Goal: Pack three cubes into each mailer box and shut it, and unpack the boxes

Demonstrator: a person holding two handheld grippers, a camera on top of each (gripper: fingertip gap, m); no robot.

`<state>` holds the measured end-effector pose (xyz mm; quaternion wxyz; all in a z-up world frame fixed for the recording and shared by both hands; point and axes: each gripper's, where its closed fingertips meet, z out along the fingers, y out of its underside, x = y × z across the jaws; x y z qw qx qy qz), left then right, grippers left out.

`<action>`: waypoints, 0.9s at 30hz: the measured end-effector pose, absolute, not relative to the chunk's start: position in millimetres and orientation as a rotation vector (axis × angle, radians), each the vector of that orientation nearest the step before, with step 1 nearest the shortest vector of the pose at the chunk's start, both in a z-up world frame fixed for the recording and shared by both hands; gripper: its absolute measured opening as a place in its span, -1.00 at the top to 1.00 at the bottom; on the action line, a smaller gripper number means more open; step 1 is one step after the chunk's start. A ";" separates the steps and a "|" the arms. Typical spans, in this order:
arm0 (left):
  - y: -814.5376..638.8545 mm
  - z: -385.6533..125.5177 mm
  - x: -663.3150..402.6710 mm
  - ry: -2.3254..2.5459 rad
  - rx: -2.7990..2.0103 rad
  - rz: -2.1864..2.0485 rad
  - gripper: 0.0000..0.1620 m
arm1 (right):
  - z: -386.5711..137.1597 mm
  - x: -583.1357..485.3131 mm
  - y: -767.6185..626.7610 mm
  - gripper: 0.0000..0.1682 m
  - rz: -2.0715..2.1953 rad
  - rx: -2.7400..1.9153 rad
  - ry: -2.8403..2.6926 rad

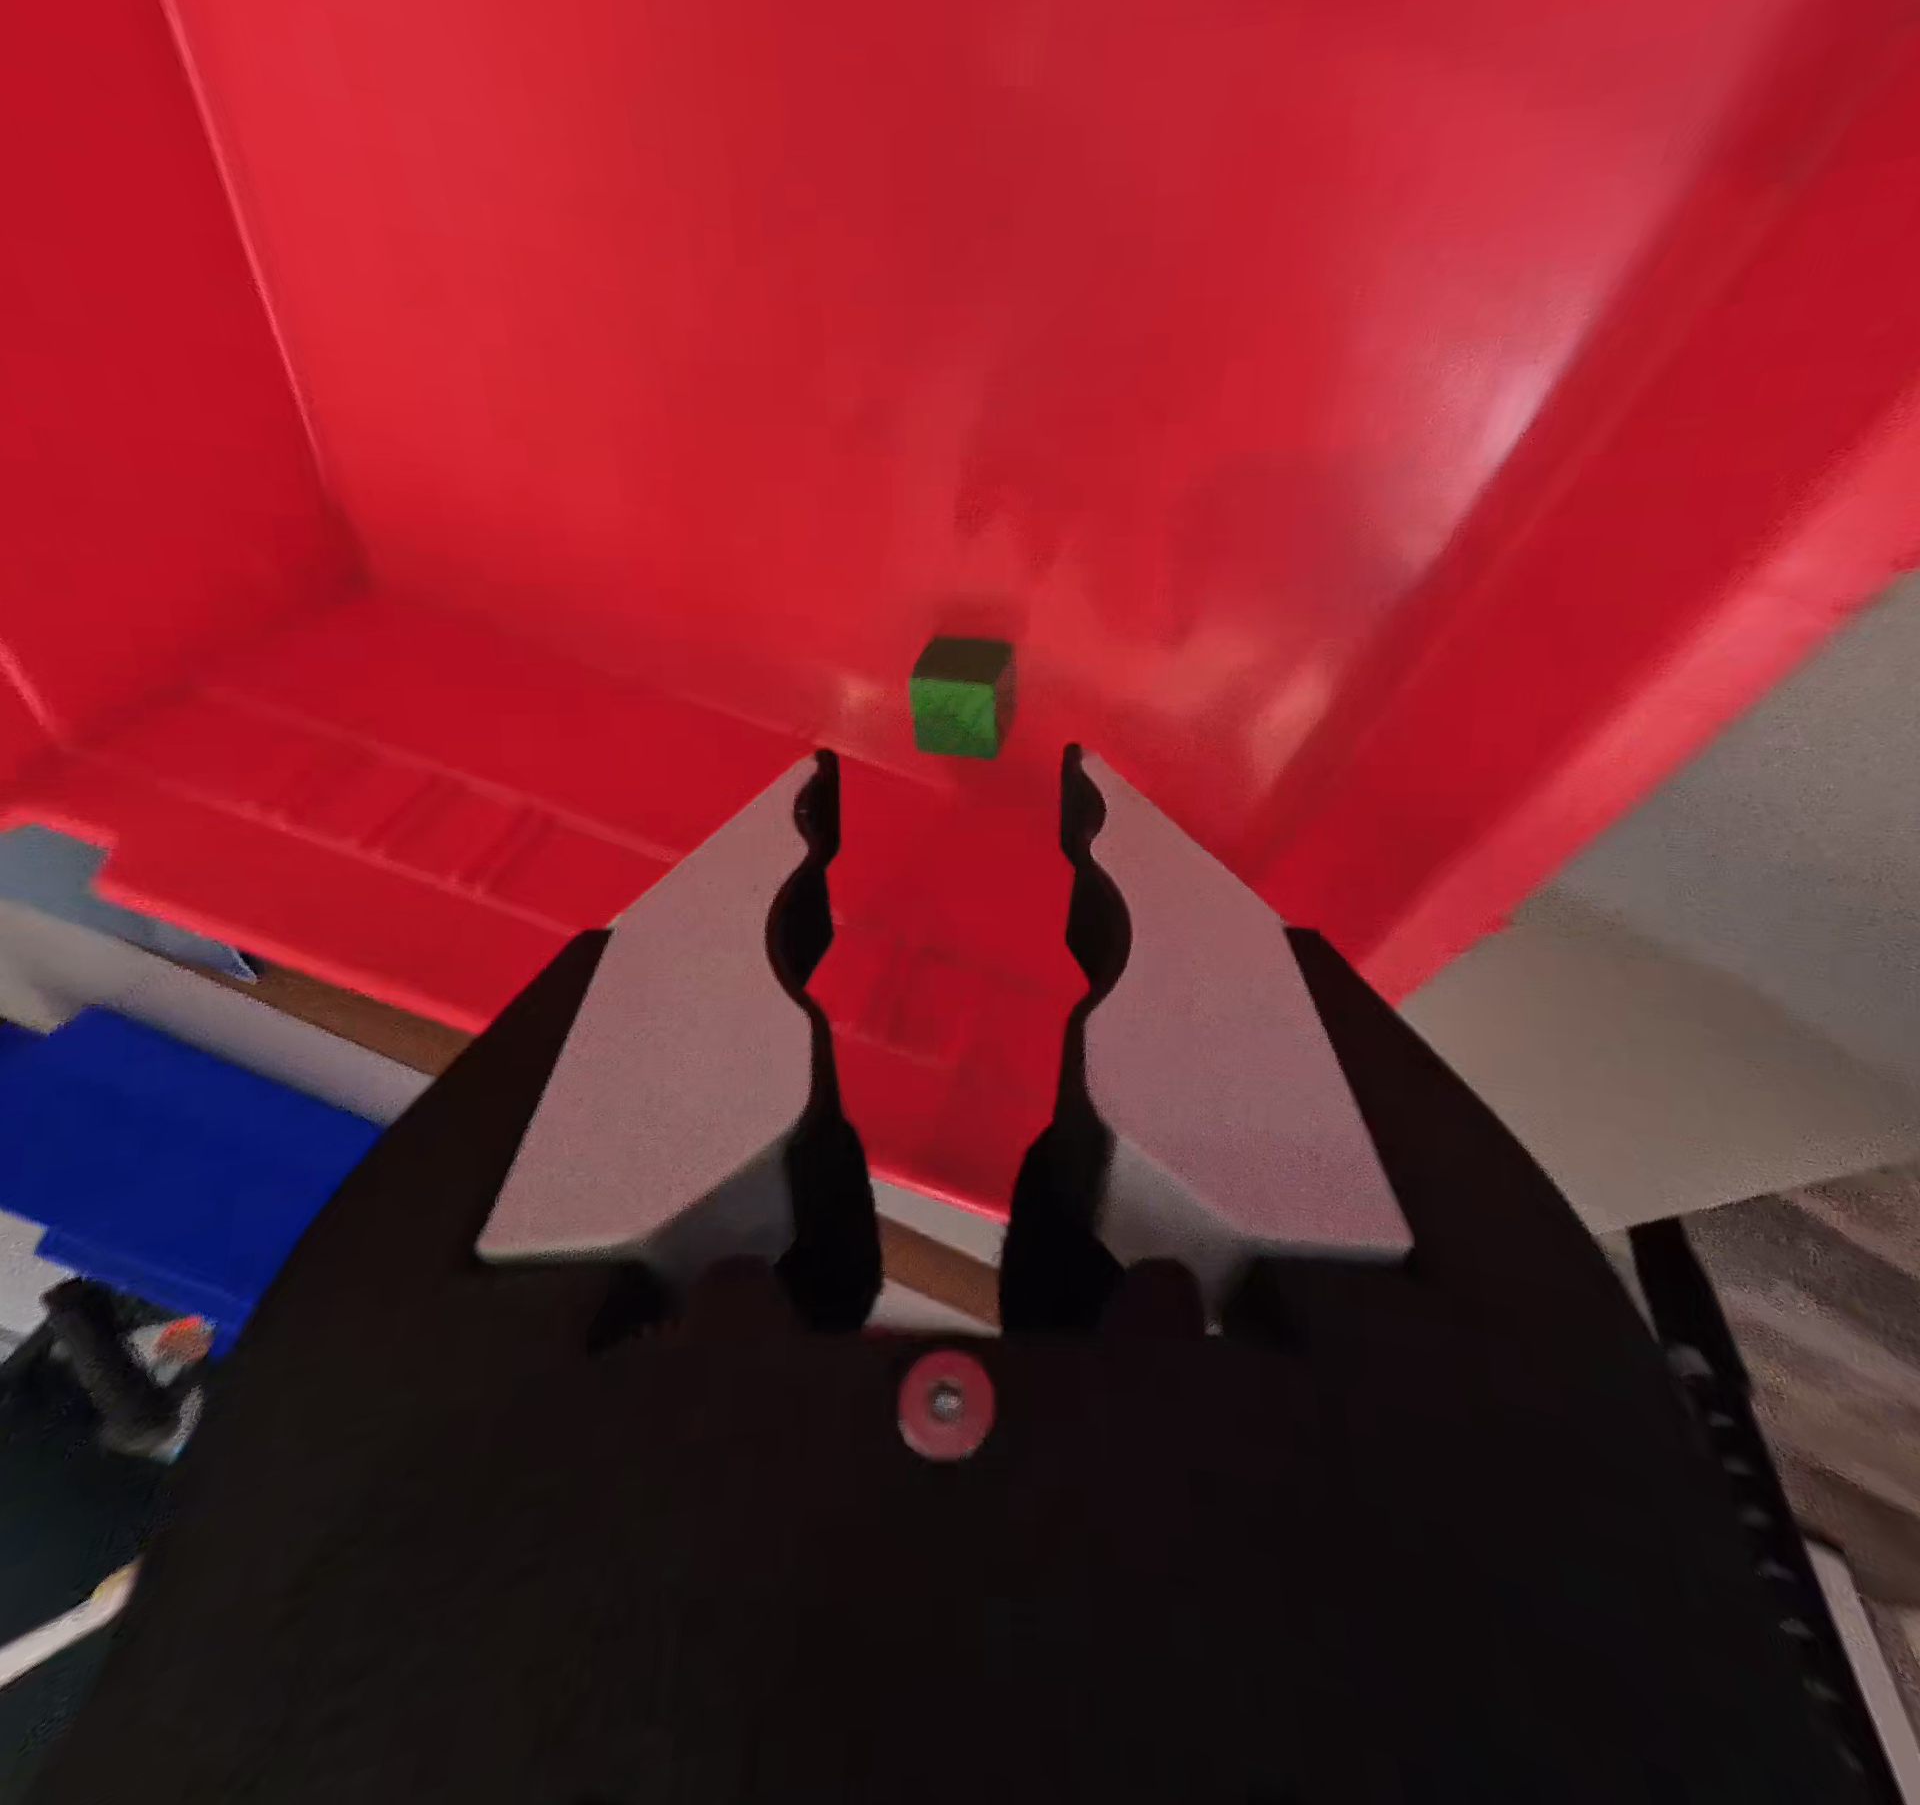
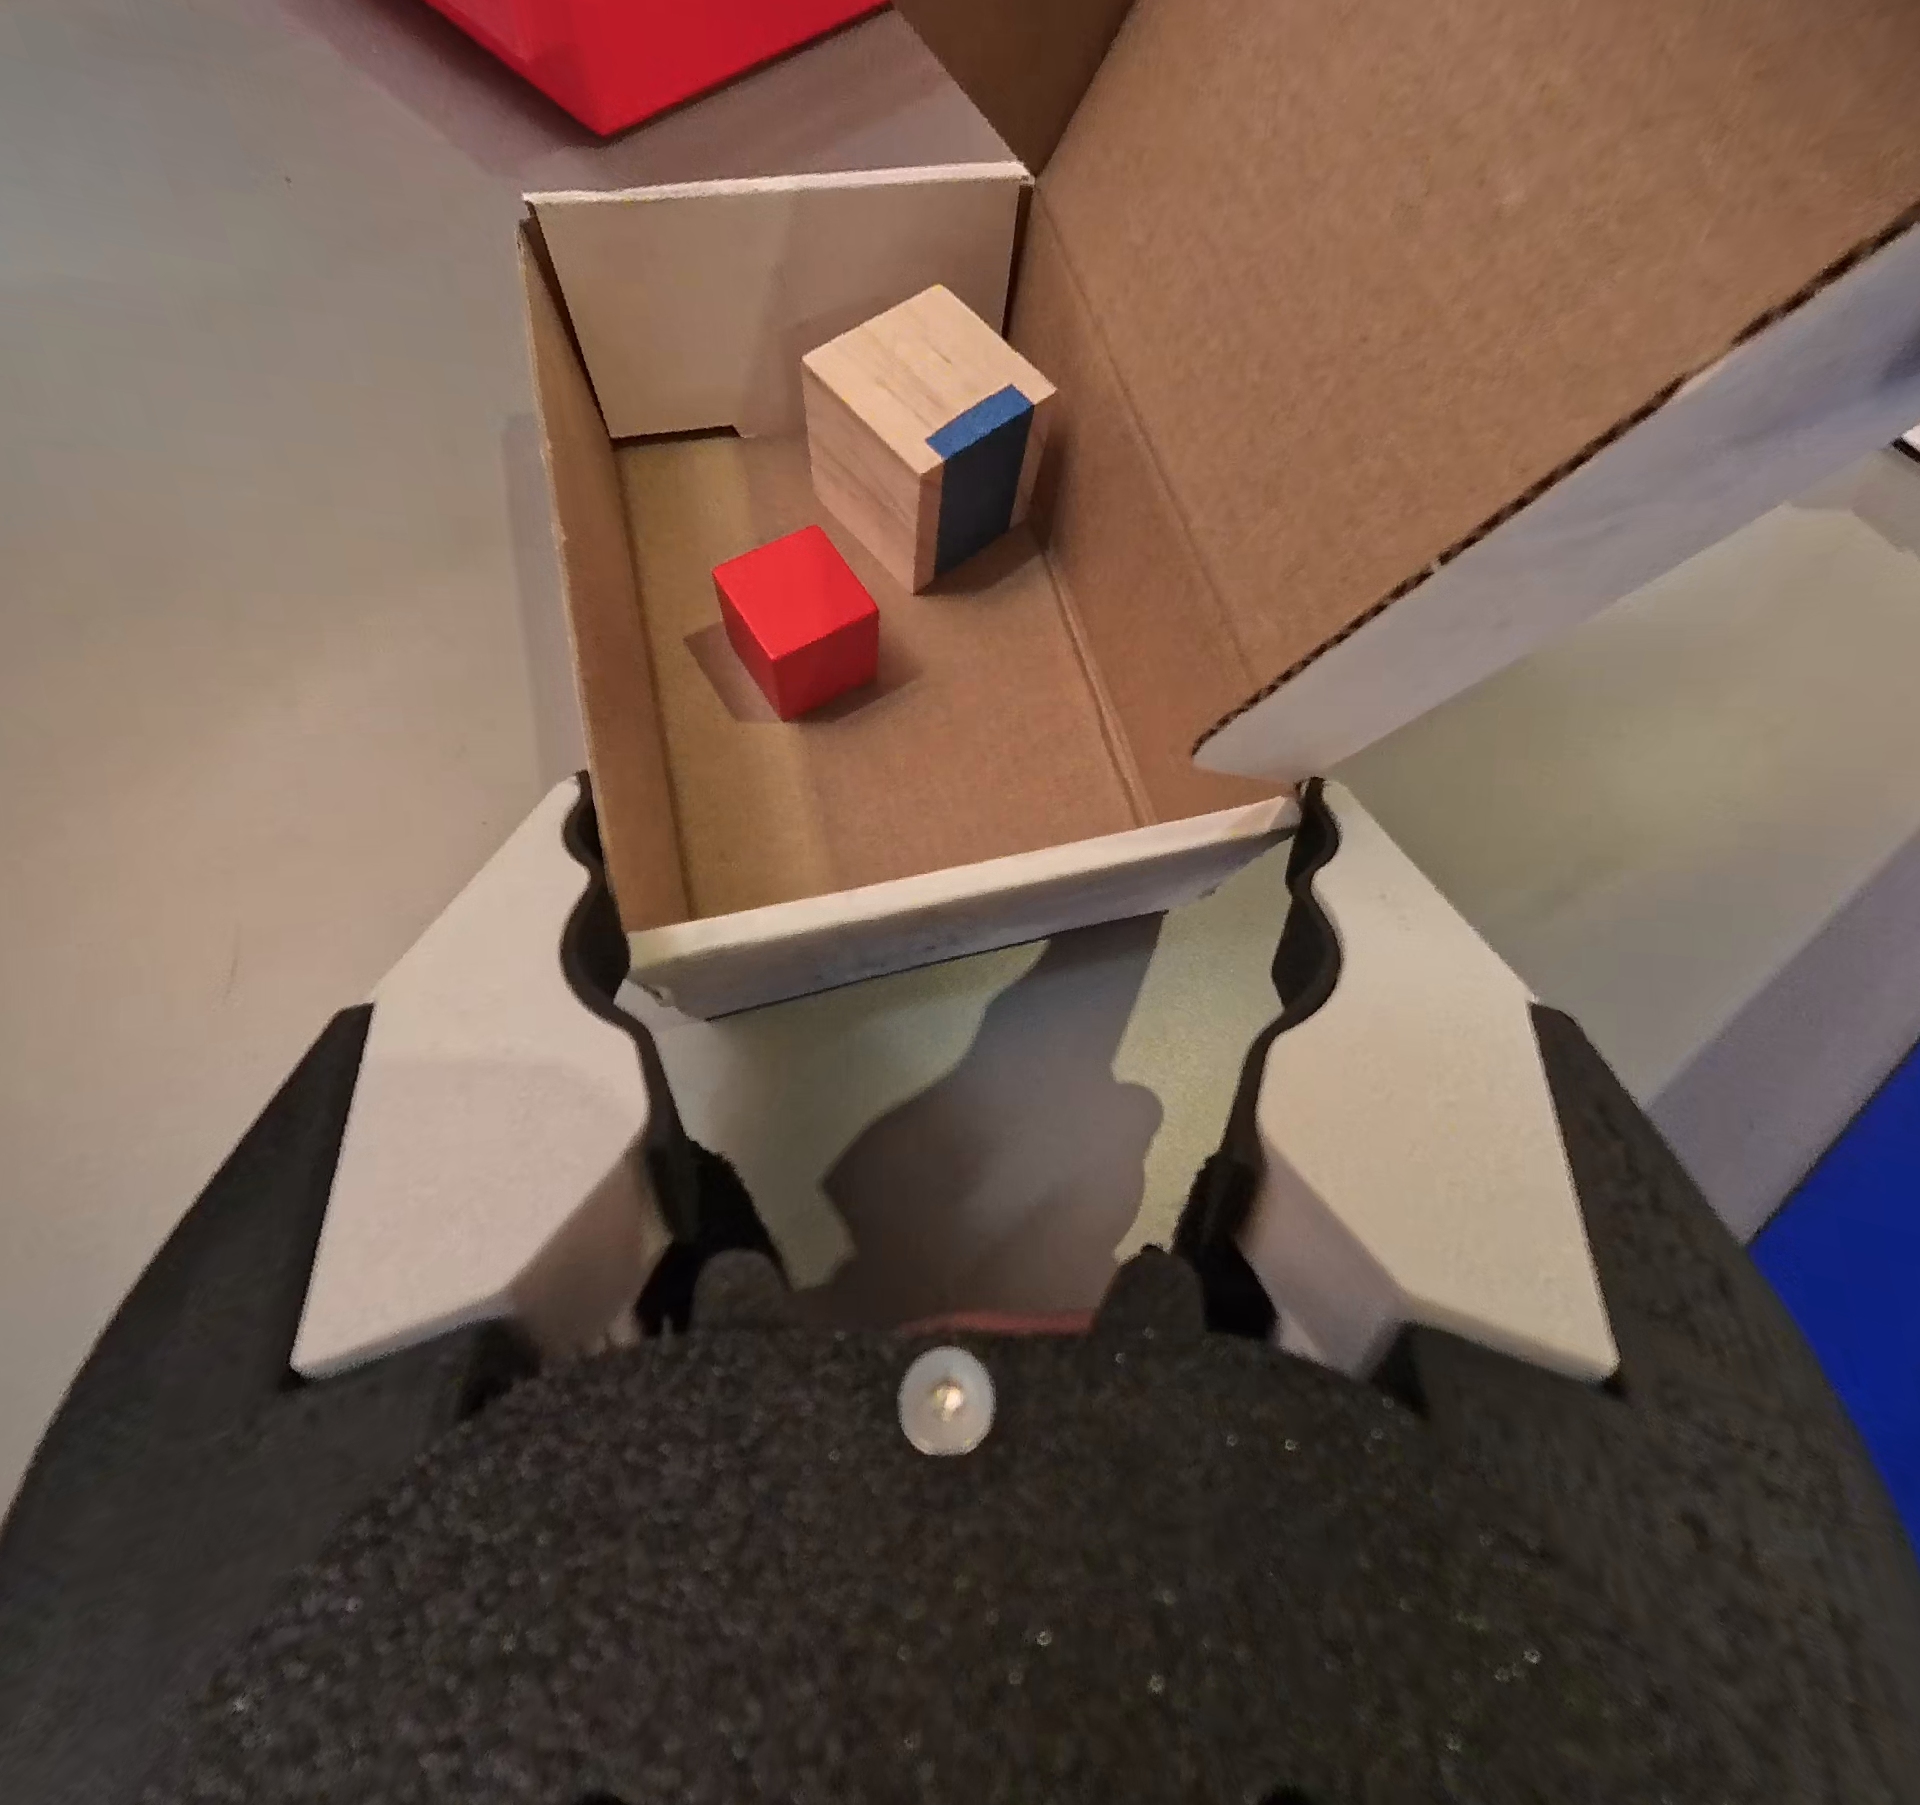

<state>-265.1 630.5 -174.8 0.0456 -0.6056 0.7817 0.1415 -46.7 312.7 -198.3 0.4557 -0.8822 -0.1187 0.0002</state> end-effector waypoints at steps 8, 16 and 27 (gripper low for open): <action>639.3 -215.0 -277.9 2.482 -1.882 0.500 0.68 | -198.0 -46.8 312.8 -0.52 0.007 -2.170 -0.289; 588.8 -158.0 -220.5 2.362 -1.732 0.096 0.77 | -197.8 -46.8 313.0 -0.52 0.006 -2.167 -0.289; 328.2 -103.5 -77.1 2.256 -1.169 -0.876 0.77 | -197.7 -47.4 313.0 -0.52 0.002 -2.163 -0.297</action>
